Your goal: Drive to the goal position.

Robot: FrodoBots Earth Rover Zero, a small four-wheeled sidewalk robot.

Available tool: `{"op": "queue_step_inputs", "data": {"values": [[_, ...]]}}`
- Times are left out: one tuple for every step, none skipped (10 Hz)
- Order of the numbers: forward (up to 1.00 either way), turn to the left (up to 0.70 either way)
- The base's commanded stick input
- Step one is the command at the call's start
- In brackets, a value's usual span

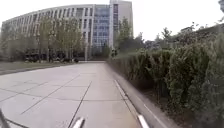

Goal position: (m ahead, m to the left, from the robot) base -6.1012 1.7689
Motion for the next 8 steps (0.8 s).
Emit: {"op": "queue_step_inputs", "data": {"values": [[0.00,0.00],[0.00,0.00],[0.00,0.00],[0.00,0.00],[0.00,0.00],[0.00,0.00],[0.02,0.00],[0.04,0.00]]}}
